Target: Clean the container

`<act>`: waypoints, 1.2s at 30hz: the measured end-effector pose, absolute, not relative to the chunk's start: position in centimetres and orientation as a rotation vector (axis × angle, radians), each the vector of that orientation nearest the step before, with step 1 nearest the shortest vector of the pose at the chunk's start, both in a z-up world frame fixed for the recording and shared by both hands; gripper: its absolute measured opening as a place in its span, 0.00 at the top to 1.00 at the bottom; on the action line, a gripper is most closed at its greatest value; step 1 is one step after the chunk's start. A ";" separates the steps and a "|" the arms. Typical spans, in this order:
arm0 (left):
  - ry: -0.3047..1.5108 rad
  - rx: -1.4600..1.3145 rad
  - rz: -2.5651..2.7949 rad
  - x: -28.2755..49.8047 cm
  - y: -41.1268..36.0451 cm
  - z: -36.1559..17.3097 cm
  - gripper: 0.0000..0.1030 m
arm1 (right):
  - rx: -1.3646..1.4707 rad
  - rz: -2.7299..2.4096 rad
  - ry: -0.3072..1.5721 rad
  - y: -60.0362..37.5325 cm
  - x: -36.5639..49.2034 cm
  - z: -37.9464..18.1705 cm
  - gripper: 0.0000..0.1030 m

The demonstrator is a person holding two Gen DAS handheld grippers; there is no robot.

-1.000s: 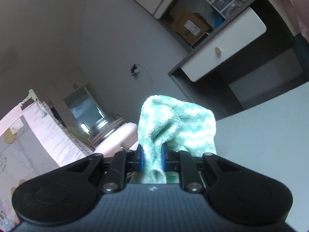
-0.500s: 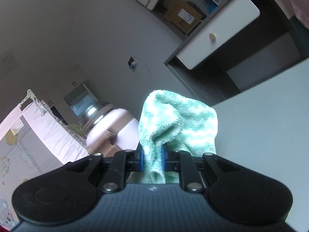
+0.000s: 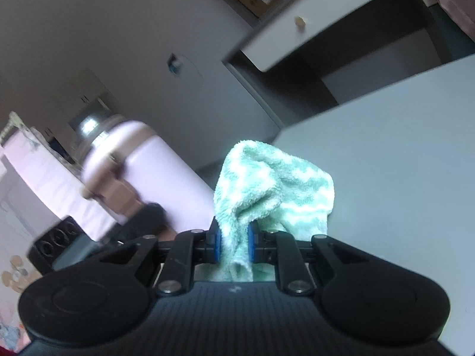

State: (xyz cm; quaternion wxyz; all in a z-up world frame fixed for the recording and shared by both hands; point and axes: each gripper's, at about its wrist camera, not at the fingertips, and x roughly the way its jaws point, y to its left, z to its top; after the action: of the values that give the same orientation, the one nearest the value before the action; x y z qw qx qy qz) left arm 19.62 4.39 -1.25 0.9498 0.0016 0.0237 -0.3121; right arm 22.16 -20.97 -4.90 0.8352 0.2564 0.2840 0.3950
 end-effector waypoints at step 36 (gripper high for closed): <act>0.055 -0.008 -0.632 20.2 4.7 -1.6 0.14 | 0.610 0.883 0.455 -21.7 21.5 -2.4 0.83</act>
State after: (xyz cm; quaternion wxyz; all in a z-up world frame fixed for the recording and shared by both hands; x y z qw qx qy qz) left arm 20.23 4.67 -1.62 0.9501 -0.0037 0.0273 -0.3107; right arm 21.52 -21.71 -2.38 0.8350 0.2881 0.2147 0.4168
